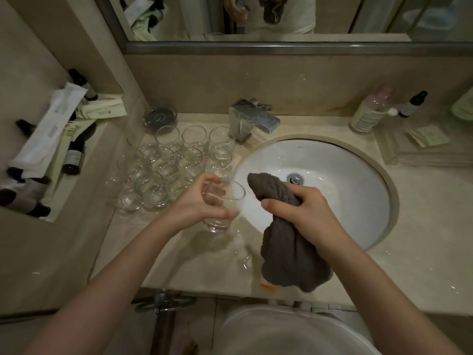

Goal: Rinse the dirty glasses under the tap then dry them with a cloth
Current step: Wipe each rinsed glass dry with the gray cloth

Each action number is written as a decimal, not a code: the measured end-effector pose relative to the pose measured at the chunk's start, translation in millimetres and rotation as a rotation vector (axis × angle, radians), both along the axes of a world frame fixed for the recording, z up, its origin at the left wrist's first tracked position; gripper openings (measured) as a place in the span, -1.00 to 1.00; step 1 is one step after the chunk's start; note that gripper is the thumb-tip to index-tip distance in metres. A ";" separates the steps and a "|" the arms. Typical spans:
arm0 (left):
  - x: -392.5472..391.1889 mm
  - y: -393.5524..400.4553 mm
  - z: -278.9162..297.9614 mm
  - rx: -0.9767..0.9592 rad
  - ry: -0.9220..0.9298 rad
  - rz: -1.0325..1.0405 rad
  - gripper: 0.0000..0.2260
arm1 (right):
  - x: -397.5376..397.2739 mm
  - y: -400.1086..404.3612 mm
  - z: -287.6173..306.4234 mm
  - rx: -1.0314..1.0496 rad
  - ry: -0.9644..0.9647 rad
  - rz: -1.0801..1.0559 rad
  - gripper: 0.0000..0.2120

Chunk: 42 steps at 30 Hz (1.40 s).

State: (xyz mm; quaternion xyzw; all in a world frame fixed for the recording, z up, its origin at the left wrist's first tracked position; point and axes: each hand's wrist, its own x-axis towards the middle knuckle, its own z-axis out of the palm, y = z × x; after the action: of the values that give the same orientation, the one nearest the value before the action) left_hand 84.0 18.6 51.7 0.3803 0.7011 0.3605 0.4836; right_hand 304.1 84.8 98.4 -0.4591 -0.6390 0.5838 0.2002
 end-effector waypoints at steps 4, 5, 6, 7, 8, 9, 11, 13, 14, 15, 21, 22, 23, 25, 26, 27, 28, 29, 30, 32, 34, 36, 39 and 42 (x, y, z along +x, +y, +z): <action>-7.9 12.2 -18.9 0.036 0.247 0.055 -0.13 | 0.9 -6.4 -2.9 -0.050 -0.012 0.018 -0.98; -8.5 15.6 -23.0 0.046 0.319 0.042 -0.15 | 0.5 -7.4 -4.2 -0.053 -0.017 0.022 -0.99; -9.8 18.8 -27.2 0.052 0.399 0.017 -0.18 | 0.1 -7.9 -5.4 -0.057 -0.022 0.014 -0.98; -11.0 21.8 -31.4 0.061 0.476 -0.012 -0.21 | 0.2 -7.8 -7.5 -0.060 -0.025 -0.002 -0.96; -13.0 24.2 -35.3 0.061 0.539 -0.035 -0.22 | 0.8 -7.8 -9.0 -0.064 -0.025 -0.022 -0.96; -15.2 25.9 -39.2 0.059 0.583 -0.050 -0.23 | 1.8 -7.6 -10.0 -0.066 -0.024 -0.039 -0.95; -20.0 28.8 -47.3 0.059 0.603 -0.044 -0.22 | 4.4 -5.9 -10.8 -0.064 -0.026 -0.063 -0.95; -21.8 29.6 -53.7 0.059 0.608 -0.018 -0.21 | 6.8 -3.2 -12.0 -0.068 -0.032 -0.082 -0.96; -20.7 29.1 -55.4 0.059 0.627 -0.016 -0.21 | 7.8 -1.9 -12.7 -0.077 -0.031 -0.094 -0.96; -18.9 28.5 -56.3 0.066 0.661 -0.026 -0.22 | 8.4 -0.5 -13.7 -0.088 -0.028 -0.105 -0.96; -10.3 32.0 -56.1 0.014 0.933 -0.058 -0.22 | 9.5 -0.2 -19.2 -0.156 0.017 -0.129 -0.93; -11.3 33.0 -55.5 -0.007 0.947 -0.047 -0.23 | 9.3 -0.7 -20.4 -0.165 0.020 -0.130 -0.94; -13.2 33.7 -55.0 -0.024 0.962 -0.041 -0.23 | 8.9 -1.1 -22.1 -0.174 0.024 -0.135 -0.96; -18.9 34.0 -54.3 -0.039 0.962 -0.034 -0.22 | 8.8 -1.3 -24.8 -0.194 0.043 -0.155 -0.97; -21.8 34.6 -54.3 -0.049 0.946 -0.031 -0.22 | 9.2 -0.8 -25.5 -0.203 0.055 -0.164 -0.94; -24.4 35.4 -54.7 -0.062 0.928 -0.032 -0.21 | 9.7 -0.1 -26.3 -0.211 0.065 -0.170 -0.93; -26.1 36.2 -54.9 -0.077 0.916 -0.039 -0.21 | 10.1 0.6 -26.6 -0.218 0.072 -0.173 -0.93; -26.9 37.1 -55.3 -0.087 0.912 -0.046 -0.21 | 10.3 1.3 -27.2 -0.221 0.077 -0.174 -0.94; -27.1 38.1 -55.7 -0.092 0.913 -0.049 -0.21 | 10.5 1.8 -27.8 -0.223 0.082 -0.174 -0.95; -26.6 39.8 -55.8 -0.103 0.918 -0.047 -0.21 | 10.3 2.6 -29.3 -0.221 0.083 -0.167 -0.95; -26.5 40.2 -56.4 -0.115 0.922 -0.044 -0.21 | 10.7 2.5 -30.7 -0.215 0.076 -0.156 -0.93; -26.1 39.9 -57.2 -0.120 0.920 -0.039 -0.22 | 11.1 1.4 -32.0 -0.208 0.077 -0.152 -0.87; -24.8 39.1 -59.8 -0.116 0.934 -0.026 -0.22 | 13.2 1.3 -35.7 -0.205 0.067 -0.182 -0.78; -26.3 37.9 -64.7 -0.112 0.902 -0.008 -0.19 | 20.1 4.2 -39.1 -0.213 0.068 -0.208 -0.75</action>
State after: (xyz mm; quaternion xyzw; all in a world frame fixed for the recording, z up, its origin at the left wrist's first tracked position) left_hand 57.7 56.5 -13.0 0.4754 0.8586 0.1185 0.1511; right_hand 324.3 89.0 59.4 -0.5216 -0.5152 0.6396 0.2312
